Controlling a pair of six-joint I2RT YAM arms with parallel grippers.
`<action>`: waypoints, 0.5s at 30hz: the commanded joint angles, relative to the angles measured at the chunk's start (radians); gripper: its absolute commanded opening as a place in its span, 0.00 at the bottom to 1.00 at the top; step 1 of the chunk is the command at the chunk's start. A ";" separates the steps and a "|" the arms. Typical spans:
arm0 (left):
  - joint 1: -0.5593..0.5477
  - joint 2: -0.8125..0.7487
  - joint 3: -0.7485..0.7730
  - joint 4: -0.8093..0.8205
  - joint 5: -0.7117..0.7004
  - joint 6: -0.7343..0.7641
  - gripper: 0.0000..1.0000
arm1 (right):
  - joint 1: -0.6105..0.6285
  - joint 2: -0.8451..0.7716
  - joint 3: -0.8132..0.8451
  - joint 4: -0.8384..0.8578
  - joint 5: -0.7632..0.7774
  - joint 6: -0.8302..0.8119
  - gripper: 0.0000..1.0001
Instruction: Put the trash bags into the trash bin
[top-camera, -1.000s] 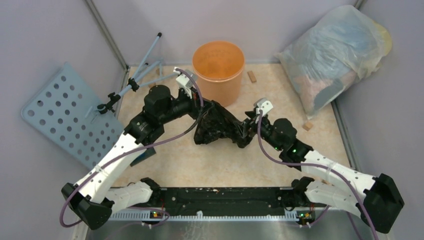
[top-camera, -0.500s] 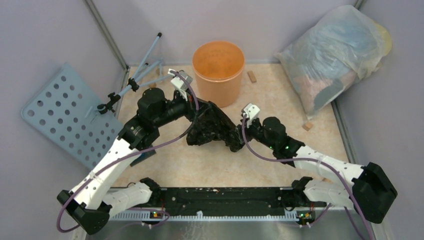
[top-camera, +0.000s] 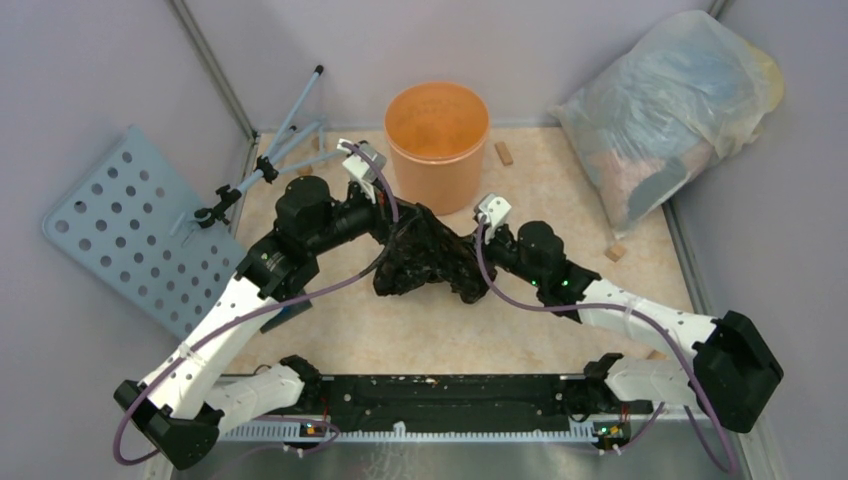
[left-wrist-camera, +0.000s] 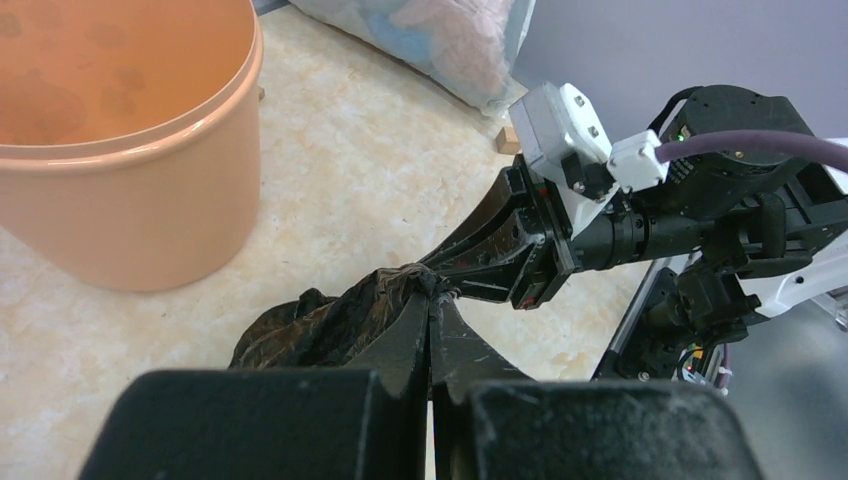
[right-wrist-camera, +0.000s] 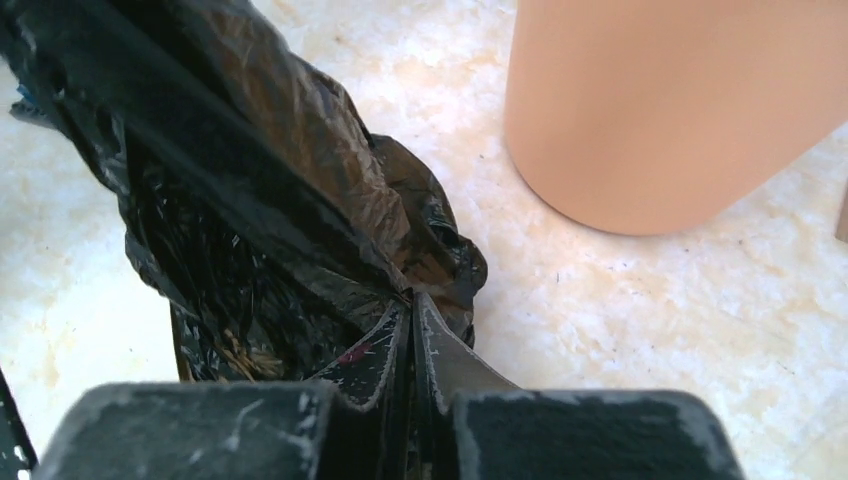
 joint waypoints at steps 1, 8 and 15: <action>0.001 -0.024 0.002 0.003 -0.015 0.024 0.00 | 0.006 -0.003 0.060 0.039 0.059 0.021 0.00; 0.001 -0.027 -0.024 -0.005 -0.058 0.040 0.01 | 0.006 -0.095 0.123 -0.105 0.400 0.112 0.00; 0.001 -0.034 -0.057 0.025 -0.071 0.023 0.38 | 0.005 -0.114 0.301 -0.375 0.542 0.181 0.00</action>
